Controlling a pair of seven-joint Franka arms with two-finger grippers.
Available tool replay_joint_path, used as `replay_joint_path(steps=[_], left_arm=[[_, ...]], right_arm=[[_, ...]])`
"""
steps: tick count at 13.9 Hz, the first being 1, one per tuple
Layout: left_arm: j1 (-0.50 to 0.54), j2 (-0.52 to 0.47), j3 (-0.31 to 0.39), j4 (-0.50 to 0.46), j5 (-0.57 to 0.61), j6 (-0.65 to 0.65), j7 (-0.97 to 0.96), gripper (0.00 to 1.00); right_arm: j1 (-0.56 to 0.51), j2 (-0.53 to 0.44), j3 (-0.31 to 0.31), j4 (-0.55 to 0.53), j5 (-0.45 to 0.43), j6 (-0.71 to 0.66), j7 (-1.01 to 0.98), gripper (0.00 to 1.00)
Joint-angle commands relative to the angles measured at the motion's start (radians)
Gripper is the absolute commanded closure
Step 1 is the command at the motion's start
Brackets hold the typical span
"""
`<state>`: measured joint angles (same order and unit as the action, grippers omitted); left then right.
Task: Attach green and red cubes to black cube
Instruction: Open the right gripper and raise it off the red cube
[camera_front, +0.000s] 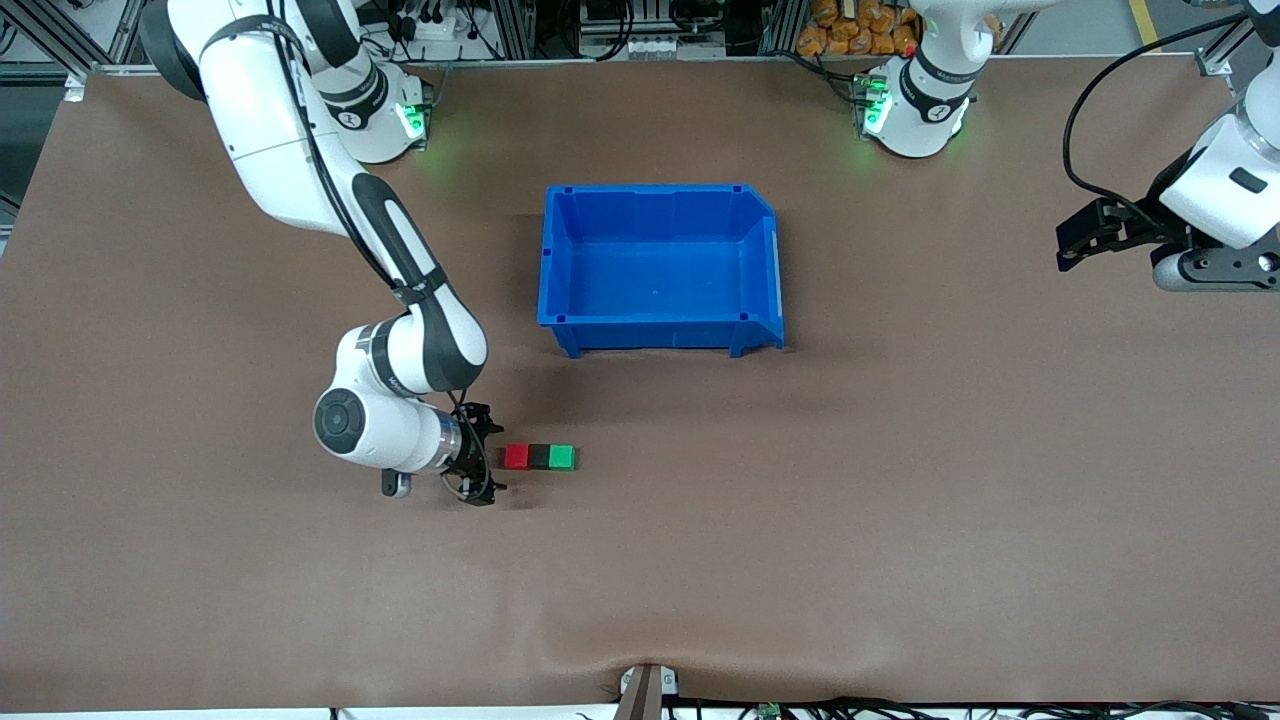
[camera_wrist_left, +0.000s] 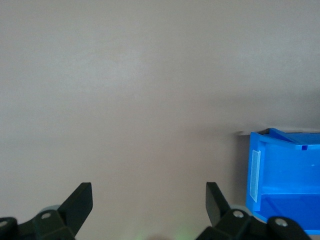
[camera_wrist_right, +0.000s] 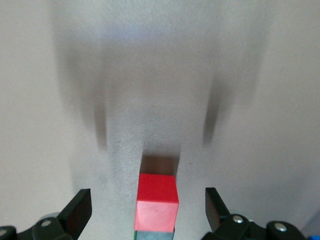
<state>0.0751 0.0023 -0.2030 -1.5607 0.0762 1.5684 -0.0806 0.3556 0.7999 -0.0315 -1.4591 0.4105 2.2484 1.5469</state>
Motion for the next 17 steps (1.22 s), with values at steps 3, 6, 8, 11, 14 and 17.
replay_joint_path(steps=[3,6,8,11,14,17], left_arm=[[0.011,-0.021,-0.004,-0.018,-0.019,-0.001,-0.002,0.00],[0.012,-0.021,-0.004,-0.018,-0.019,-0.001,-0.002,0.00],[0.012,-0.022,-0.004,-0.018,-0.019,-0.002,-0.002,0.00],[0.012,-0.022,-0.003,-0.018,-0.019,-0.002,-0.002,0.00],[0.015,-0.022,-0.001,-0.018,-0.019,-0.002,-0.002,0.00],[0.015,-0.021,0.005,-0.018,-0.019,-0.002,-0.002,0.00]], right_arm=[[-0.021,-0.008,0.005,0.046,-0.015,-0.046,0.007,0.00],[-0.023,-0.019,0.004,0.048,-0.039,-0.046,0.002,0.00],[-0.029,-0.027,0.005,0.049,-0.117,-0.046,0.002,0.00],[-0.035,-0.039,0.005,0.049,-0.133,-0.046,-0.002,0.00],[-0.049,-0.053,0.005,0.057,-0.131,-0.088,-0.056,0.00],[-0.083,-0.056,0.007,0.112,-0.128,-0.223,-0.125,0.00]])
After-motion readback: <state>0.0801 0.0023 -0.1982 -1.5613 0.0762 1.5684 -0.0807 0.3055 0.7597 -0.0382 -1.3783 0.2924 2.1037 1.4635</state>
